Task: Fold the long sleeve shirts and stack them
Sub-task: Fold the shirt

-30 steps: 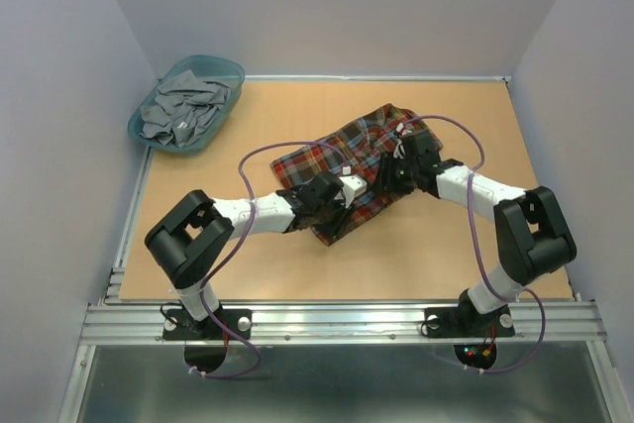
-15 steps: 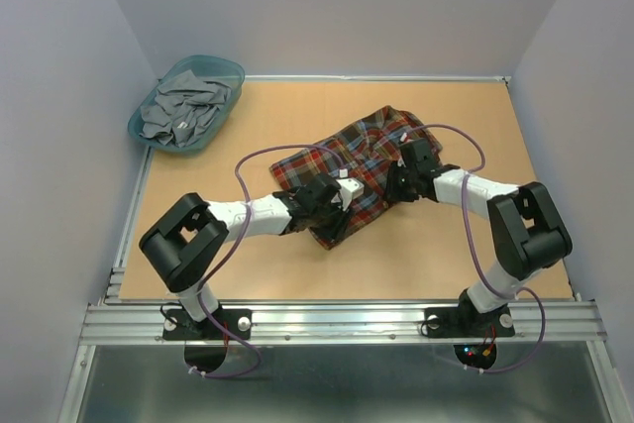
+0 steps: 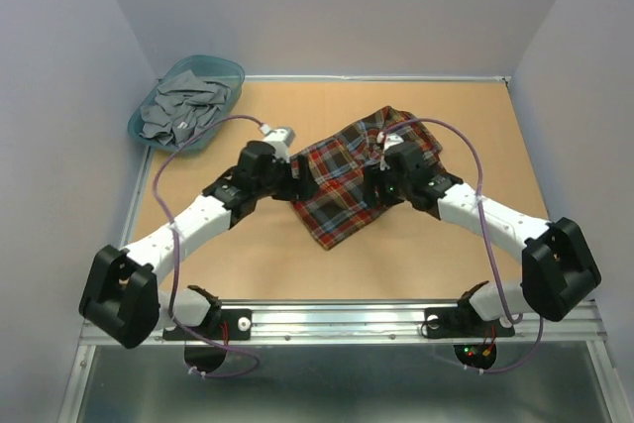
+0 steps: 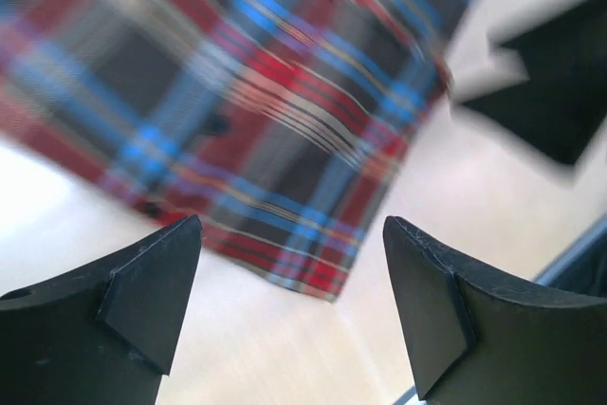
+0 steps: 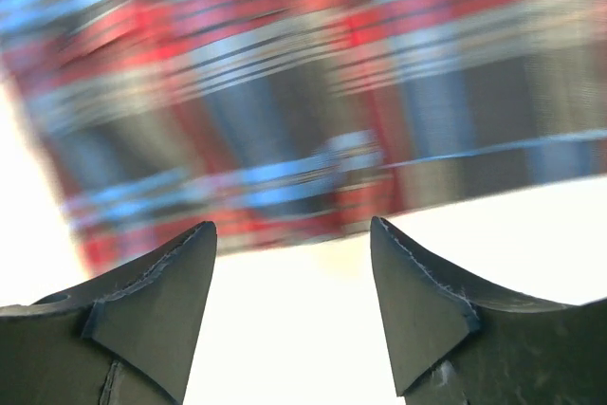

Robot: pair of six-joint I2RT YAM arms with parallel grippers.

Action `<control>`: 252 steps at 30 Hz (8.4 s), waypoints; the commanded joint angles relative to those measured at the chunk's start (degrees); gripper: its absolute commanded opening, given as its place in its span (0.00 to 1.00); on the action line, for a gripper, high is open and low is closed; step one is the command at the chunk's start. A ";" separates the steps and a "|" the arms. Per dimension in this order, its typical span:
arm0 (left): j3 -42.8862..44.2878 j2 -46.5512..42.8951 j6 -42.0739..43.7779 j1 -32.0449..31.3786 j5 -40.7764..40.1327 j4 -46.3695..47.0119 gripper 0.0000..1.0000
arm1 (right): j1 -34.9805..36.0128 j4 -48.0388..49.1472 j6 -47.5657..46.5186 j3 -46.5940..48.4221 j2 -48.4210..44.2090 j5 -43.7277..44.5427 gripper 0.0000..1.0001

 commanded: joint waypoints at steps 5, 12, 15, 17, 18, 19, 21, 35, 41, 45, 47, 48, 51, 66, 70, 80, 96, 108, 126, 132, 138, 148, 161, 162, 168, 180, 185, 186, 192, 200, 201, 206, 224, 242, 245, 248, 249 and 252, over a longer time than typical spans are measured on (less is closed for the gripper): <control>-8.58 -6.45 -15.43 15.47 0.28 1.75 0.89 | 15.87 -1.60 -3.28 3.71 1.28 5.04 0.72; -15.62 -9.96 -22.39 19.88 -0.76 4.75 0.89 | 26.77 -1.51 -6.89 6.78 9.02 6.79 0.72; -16.50 -11.28 -25.81 19.97 -3.21 3.08 0.89 | 28.80 -1.42 -9.26 7.93 11.74 6.54 0.71; -16.94 -11.98 -27.49 19.97 -4.44 2.20 0.89 | 28.89 -0.38 -11.10 7.58 12.97 5.48 0.70; -17.20 -12.34 -27.84 19.97 -4.89 2.20 0.89 | 28.98 0.41 -11.89 6.97 13.15 5.13 0.69; -17.90 -12.78 -28.11 19.97 -5.24 2.20 0.89 | 29.24 1.12 -12.34 6.53 13.50 5.56 0.69; -18.96 -13.66 -29.42 19.97 -6.73 0.89 0.89 | 29.25 1.92 -13.22 5.82 14.03 6.44 0.67; -17.47 -11.56 -29.70 19.89 -5.78 0.53 0.89 | 29.60 4.03 -15.33 5.02 14.03 5.92 0.63; -18.08 -10.41 -30.04 19.88 -6.39 1.84 0.89 | 29.77 3.94 -15.24 4.86 18.08 4.60 0.62; -18.87 -9.44 -29.96 19.88 -5.42 3.95 0.89 | 29.77 3.94 -15.42 4.33 19.48 4.42 0.59; -18.79 -8.65 -30.04 19.88 -4.81 4.92 0.89 | 29.86 3.94 -15.33 4.41 20.54 5.38 0.52; -18.79 -8.30 -29.96 19.88 -4.63 5.36 0.89 | 29.86 3.94 -15.33 4.50 20.80 6.09 0.48; -18.70 -6.98 -30.22 19.80 -3.75 6.94 0.89 | 29.86 3.85 -15.33 5.29 21.07 6.62 0.25; -22.92 -2.86 -38.30 16.02 0.20 23.11 0.93 | 29.77 3.50 -11.20 10.92 10.96 5.04 0.01; -20.29 2.42 -38.74 13.82 1.34 24.95 0.96 | 29.77 3.76 -10.85 10.65 10.70 4.16 0.01; -20.19 13.57 -43.83 12.77 2.75 33.21 0.96 | 29.77 5.34 -9.18 8.81 8.77 2.84 0.01; -22.48 13.33 -43.32 12.77 2.50 36.32 0.22 | 29.77 5.61 -7.77 7.93 6.57 2.05 0.01; -4.65 -2.66 -22.42 13.82 -13.57 -13.05 0.03 | 27.06 1.49 -3.39 11.71 2.17 8.11 0.59; 29.80 7.78 -5.26 15.58 -26.95 -47.54 0.07 | 16.95 0.51 8.91 13.64 8.05 -2.78 0.42; 37.02 13.31 -3.24 15.49 -30.10 -49.74 0.07 | 15.19 3.76 15.06 14.61 10.69 -5.95 0.39; 43.52 19.73 -1.22 14.53 -34.59 -52.55 0.07 | 10.36 5.08 19.90 11.63 10.17 -5.42 0.40; 56.60 31.16 -2.88 6.18 -41.28 -58.79 0.07 | 6.31 11.14 27.03 2.58 11.04 -9.20 0.39; 66.73 40.91 -5.61 -2.79 -42.51 -62.05 0.07 | 5.52 20.01 32.22 -2.88 15.61 -14.91 0.29; 66.90 41.36 -5.70 -3.40 -42.42 -62.05 0.07 | 5.52 20.37 32.65 -3.23 16.23 -15.09 0.28; 68.05 45.22 -6.93 -7.35 -41.46 -60.91 0.11 | 5.16 23.62 34.76 -4.99 18.08 -17.02 0.27; 69.19 50.15 -10.62 -10.35 -37.15 -53.27 0.15 | 5.08 26.00 35.12 -7.19 18.43 -17.29 0.27; 67.70 50.24 -11.94 -10.61 -36.18 -49.93 0.16 | 5.08 26.53 35.12 -7.45 18.69 -17.46 0.27; 67.96 50.59 -12.55 -10.70 -36.18 -49.31 0.16 | 5.16 26.79 35.12 -7.45 18.87 -17.64 0.27; 68.84 52.17 -13.17 -10.79 -34.78 -47.29 0.16 | 5.08 27.14 35.03 -7.89 19.04 -18.08 0.27; 67.26 52.70 -14.22 -11.05 -31.96 -44.04 0.35 | 5.08 27.32 34.94 -8.33 18.87 -17.73 0.28; 67.00 52.09 -14.57 -11.05 -31.79 -43.42 0.37 | 5.08 27.23 34.94 -8.50 18.35 -17.38 0.28; 66.55 47.52 -15.19 -10.97 -33.01 -42.10 0.52 | 4.99 27.14 34.24 -10.35 13.43 -14.31 0.34; 45.22 16.33 -15.19 0.89 -30.12 -30.24 0.78 | 2.79 13.52 20.53 1.23 -4.87 -2.51 0.50; 9.34 1.20 -15.28 4.24 -21.15 -14.24 0.68 | -1.25 11.23 26.86 15.66 11.40 -18.50 0.41; 7.94 0.58 -15.37 4.41 -22.03 -13.62 0.63 | -0.90 13.77 27.65 15.84 11.40 -24.39 0.41; 6.62 0.49 -15.37 5.03 -22.29 -12.83 0.60 | 0.24 16.24 28.61 14.79 12.27 -29.14 0.41; 6.00 0.58 -15.37 5.29 -22.29 -12.48 0.60 | 0.59 17.11 28.70 14.44 12.71 -30.20 0.42; 4.60 1.19 -15.54 6.08 -22.38 -11.43 0.59 | 1.91 21.76 29.32 11.02 14.91 -35.29 0.41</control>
